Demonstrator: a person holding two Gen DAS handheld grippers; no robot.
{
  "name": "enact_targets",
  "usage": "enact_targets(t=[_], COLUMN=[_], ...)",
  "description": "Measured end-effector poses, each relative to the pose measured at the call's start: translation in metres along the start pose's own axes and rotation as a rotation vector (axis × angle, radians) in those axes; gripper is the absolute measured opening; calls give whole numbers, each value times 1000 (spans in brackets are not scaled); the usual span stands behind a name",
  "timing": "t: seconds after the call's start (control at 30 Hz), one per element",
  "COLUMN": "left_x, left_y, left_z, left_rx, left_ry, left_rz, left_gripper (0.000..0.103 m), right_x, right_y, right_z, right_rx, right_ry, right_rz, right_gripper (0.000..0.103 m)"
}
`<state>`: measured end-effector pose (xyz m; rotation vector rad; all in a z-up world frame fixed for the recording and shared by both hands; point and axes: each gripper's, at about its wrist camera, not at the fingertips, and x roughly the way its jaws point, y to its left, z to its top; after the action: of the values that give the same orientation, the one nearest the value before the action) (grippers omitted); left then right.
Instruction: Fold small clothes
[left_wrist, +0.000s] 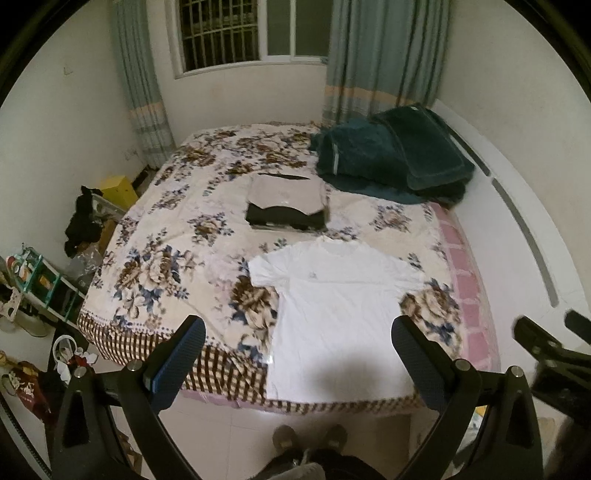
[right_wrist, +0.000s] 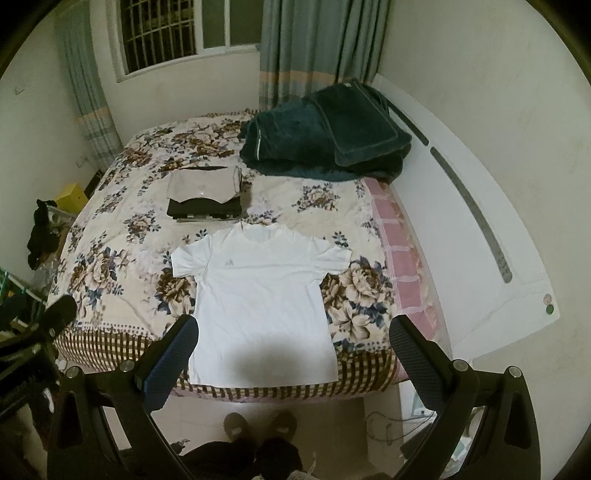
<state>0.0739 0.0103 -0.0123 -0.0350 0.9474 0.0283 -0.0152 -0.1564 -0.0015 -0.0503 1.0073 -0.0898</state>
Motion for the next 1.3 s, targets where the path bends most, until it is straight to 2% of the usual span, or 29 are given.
enact_targets(t=[0.1,0.2,0.33,0.43,0.47,0.57,0.67,0.77,0.93,1.1,1.17,1.23,1.27,1.3], left_x=[34,81,150,207,231,293,352,418,513,583,599,608,611,613], left_y=[10,16,17,12,9,1,-3,-13,-28,-34,-35,-34,-33,-32], left_z=[4,7,9,11,11,9,4,-8,-33,-56,-60,-64,-65,-67], left_rx=[-13,-20,-27,-47,-54,-75,-100,-113,-115,-149,-175,-191,-198,-201], left_ry=[-7,25,61,113,139,199,249,312,398,465,471,468,463,456], left_rz=[41,71,128,168,192,250,270,280,286,285,263,251,237,227], left_gripper=[103,103,103,103,103,103,103,103,103,103,103,103,103,103], right_x=[37,95,179,257,289,387,496,603,740,826,846,859,859,859], right_y=[-4,-20,-64,-108,-126,-169,-199,-221,-234,-240,-241,-239,-238,-235], right_z=[4,0,-2,-9,-13,-19,-27,-40,-56,-72,-75,-70,-65,-53], right_rx=[63,155,292,411,463,572,686,833,1001,1191,1266,1306,1300,1261], right_ry=[30,84,175,245,270,350,420,441,461,428,387,310,278,239], right_rz=[-10,-26,-45,-18,1,84,180,252,290,347,382,391,385,352], right_gripper=[103,103,103,101,95,58,57,58,61,62,62,61,45,19])
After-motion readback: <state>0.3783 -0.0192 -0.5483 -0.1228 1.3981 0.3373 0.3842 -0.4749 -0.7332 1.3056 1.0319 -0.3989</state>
